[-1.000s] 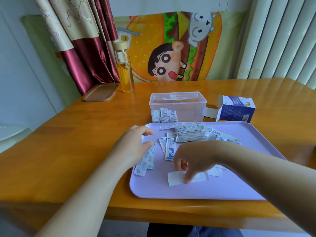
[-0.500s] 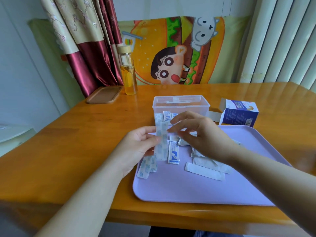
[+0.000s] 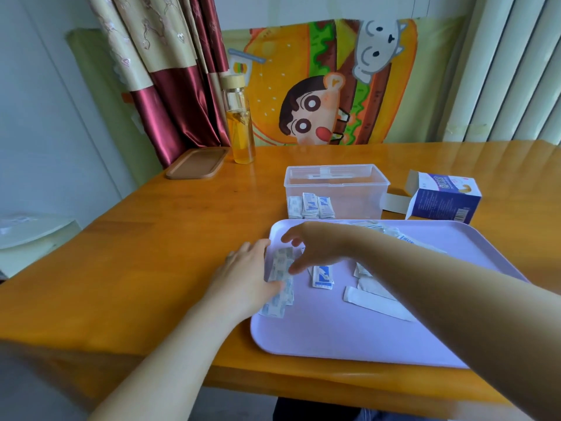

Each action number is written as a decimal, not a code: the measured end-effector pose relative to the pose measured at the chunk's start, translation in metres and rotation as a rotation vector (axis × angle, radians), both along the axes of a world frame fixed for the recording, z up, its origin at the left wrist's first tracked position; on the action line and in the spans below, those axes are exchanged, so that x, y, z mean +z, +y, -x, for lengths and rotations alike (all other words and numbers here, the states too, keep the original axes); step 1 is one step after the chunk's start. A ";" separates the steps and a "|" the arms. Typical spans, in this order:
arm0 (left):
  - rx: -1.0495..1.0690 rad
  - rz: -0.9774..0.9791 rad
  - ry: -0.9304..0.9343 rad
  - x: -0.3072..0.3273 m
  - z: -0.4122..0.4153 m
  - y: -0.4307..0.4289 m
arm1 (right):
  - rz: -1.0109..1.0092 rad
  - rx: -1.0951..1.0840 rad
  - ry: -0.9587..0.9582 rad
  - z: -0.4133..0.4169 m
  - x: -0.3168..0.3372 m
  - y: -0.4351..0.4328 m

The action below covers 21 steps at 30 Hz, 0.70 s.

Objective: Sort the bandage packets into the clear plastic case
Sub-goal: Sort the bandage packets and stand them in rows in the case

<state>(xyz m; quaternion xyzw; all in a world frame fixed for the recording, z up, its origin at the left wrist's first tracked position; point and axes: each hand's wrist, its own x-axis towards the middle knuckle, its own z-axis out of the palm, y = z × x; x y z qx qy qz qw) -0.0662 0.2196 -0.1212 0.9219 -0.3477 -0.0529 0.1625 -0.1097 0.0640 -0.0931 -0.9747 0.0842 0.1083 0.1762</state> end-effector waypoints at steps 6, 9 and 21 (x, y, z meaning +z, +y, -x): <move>0.025 -0.095 -0.044 -0.007 0.000 0.003 | 0.163 0.058 0.223 -0.027 0.005 0.005; 0.029 -0.084 -0.044 -0.009 -0.003 0.004 | 0.140 0.033 0.261 -0.036 0.008 0.007; -0.001 -0.022 0.006 -0.004 -0.006 0.006 | 0.400 0.067 0.205 -0.018 0.023 -0.020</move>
